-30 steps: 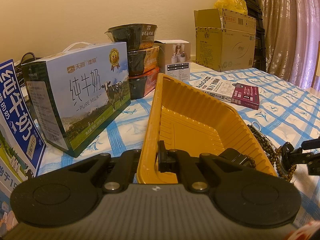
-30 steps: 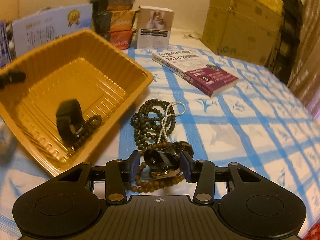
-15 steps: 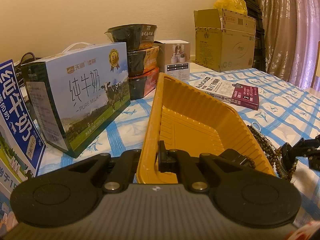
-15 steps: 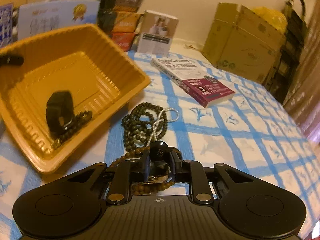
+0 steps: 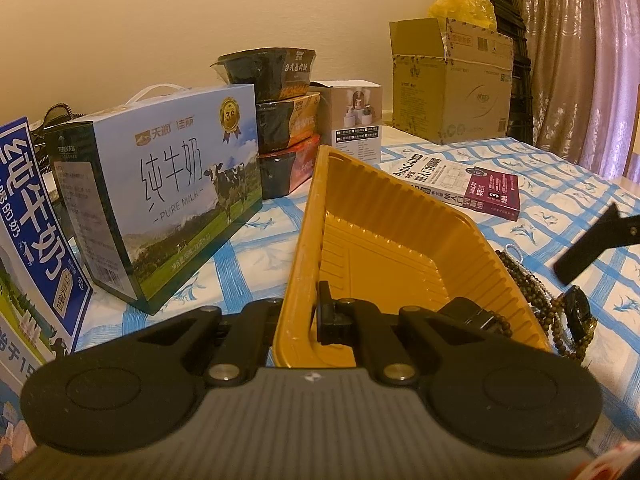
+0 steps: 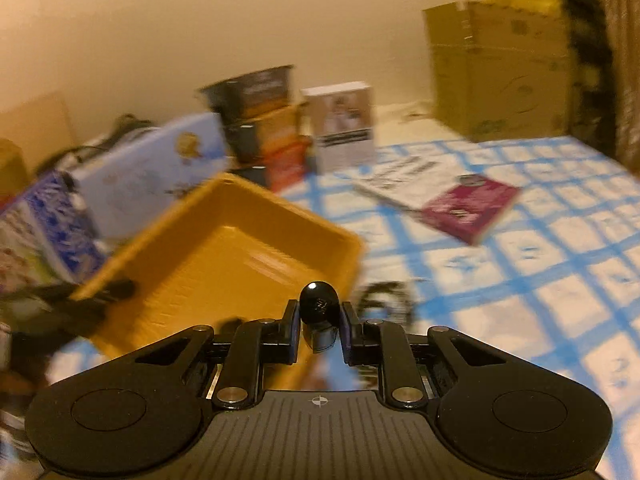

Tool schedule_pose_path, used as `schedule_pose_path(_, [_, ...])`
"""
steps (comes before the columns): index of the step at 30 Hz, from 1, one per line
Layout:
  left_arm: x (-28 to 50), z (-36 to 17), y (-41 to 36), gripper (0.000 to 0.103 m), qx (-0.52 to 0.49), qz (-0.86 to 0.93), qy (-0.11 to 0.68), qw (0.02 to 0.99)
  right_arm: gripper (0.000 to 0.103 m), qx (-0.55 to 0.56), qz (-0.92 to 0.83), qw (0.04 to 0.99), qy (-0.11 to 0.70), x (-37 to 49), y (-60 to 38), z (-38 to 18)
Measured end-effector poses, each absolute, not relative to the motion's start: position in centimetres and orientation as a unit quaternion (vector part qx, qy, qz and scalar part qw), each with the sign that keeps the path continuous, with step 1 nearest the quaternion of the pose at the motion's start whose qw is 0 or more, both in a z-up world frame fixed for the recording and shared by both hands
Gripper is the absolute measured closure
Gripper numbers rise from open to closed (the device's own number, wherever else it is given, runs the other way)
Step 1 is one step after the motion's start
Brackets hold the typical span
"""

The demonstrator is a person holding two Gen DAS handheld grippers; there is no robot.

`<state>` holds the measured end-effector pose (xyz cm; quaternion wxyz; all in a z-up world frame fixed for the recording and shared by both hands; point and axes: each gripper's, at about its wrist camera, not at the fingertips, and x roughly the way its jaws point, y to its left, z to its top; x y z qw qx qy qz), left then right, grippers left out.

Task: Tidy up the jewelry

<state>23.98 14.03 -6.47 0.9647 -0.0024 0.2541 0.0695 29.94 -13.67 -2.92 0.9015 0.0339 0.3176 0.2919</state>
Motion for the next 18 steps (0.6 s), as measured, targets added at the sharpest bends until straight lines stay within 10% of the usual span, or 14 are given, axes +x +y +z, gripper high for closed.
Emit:
schedule_pose_path(13, [23.8,-6.6,14.1,0.099,-0.006,0.069,0.254,0.965,0.083,0.014,0.387,0.848,0.360,28.7,-4.6,-5.4])
schedule_pose_path(18, [23.7,-6.7,14.2,0.098,-0.008,0.071,0.256,0.964,0.051,0.050,0.377,0.861,0.338,29.0,-5.6,-4.7])
